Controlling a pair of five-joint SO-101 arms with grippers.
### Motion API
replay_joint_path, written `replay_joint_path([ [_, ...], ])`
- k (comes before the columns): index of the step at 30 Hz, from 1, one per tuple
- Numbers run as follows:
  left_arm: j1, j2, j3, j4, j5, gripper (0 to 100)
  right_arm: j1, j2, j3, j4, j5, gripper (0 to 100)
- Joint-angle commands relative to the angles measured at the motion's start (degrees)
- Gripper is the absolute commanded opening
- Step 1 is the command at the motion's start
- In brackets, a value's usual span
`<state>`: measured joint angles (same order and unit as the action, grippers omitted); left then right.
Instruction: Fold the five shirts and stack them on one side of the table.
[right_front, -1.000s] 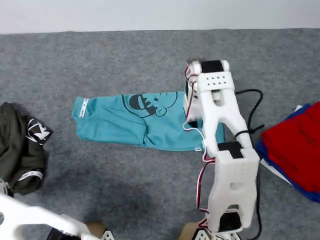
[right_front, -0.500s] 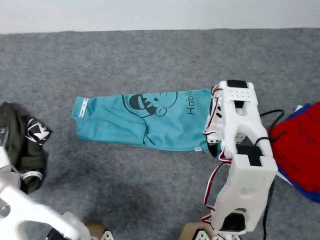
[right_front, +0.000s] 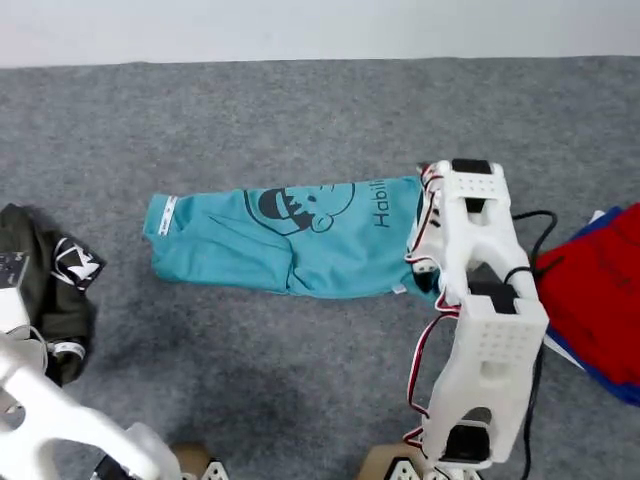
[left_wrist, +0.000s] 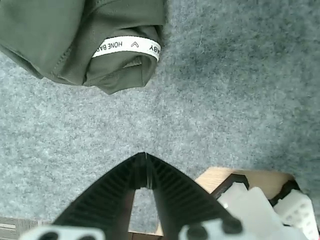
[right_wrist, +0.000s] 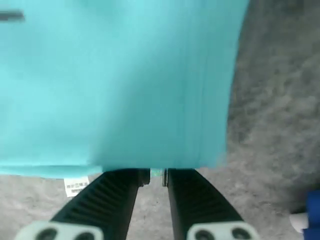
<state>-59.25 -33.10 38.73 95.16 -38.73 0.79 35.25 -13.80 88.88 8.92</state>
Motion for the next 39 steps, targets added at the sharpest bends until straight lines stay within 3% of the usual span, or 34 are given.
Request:
replay_joint_path([
  [1, 0.0, -1.4, -0.6, 0.4, 0.1, 0, 0.3, -3.2, -6.1, 4.4, 0.5, 6.8],
  [6, 0.4, -1.2, -0.6, 0.4, 0.1, 0, 0.3, -7.0, -8.3, 7.3, 0.5, 13.9],
  [18, 0.4, -1.1, -0.2, 0.3, -0.1, 0, 0.3, -2.9, -8.4, 0.0, -0.1, 14.3],
  [23, 0.2, -1.1, -0.2, 0.3, -0.2, 0, 0.1, -2.6, -9.1, -4.5, -4.0, 14.4],
  [39, 0.2, -1.1, 0.7, -0.9, 0.0, 0, 0.0, -2.0, -28.0, 5.1, -10.3, 14.4],
])
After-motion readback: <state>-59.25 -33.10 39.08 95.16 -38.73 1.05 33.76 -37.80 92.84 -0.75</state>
